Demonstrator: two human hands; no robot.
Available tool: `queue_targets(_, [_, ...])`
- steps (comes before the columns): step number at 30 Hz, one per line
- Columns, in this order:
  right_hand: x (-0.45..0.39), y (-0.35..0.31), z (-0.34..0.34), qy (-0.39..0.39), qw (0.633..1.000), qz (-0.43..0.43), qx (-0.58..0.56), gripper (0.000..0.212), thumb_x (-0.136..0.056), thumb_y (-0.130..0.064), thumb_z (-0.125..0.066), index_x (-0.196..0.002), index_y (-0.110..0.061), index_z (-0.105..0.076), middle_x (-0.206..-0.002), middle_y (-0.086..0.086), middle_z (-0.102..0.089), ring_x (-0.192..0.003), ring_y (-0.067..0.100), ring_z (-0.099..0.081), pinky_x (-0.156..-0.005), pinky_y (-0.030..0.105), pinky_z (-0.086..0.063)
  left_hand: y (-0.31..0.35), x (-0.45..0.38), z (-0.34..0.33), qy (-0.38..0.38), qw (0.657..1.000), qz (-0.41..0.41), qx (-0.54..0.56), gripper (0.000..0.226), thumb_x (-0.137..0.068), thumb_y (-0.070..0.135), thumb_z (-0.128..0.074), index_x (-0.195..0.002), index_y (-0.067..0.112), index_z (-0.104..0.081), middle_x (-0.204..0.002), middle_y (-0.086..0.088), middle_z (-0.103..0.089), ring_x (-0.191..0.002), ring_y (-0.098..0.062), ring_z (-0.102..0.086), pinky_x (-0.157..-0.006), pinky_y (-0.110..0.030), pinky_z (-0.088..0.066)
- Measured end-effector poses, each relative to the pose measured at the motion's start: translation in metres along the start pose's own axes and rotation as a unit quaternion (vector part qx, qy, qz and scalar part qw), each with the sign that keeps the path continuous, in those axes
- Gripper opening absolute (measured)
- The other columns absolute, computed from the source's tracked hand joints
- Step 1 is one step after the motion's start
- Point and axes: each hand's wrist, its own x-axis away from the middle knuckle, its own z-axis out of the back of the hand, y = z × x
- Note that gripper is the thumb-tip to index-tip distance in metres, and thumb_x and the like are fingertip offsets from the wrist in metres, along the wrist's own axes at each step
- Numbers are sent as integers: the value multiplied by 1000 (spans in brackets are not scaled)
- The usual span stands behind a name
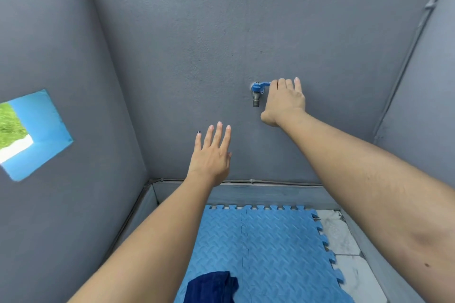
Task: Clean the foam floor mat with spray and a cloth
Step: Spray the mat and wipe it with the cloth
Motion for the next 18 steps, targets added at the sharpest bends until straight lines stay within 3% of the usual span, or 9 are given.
queue_targets(5, [10, -9, 2, -16, 1000, -16, 14, 95, -79, -43, -58, -151, 2, -15, -147, 16, -33, -140, 31, -25, -123, 44, -3, 5, -3, -6, -14, 1000, 8, 11, 62, -102, 34, -20, -151, 16, 14, -160, -7, 14, -147, -27, 11, -117, -49, 3])
queue_targets(18, [12, -8, -4, -3, 1000, -10, 14, 96, -80, -44, -57, -151, 2, -12, -149, 17, -30, -142, 32, -22, -123, 45, -3, 13, -8, -25, -25, 999, -5, 29, 63, -102, 35, -19, -150, 14, 14, -160, -8, 14, -147, -27, 9, -117, -49, 2])
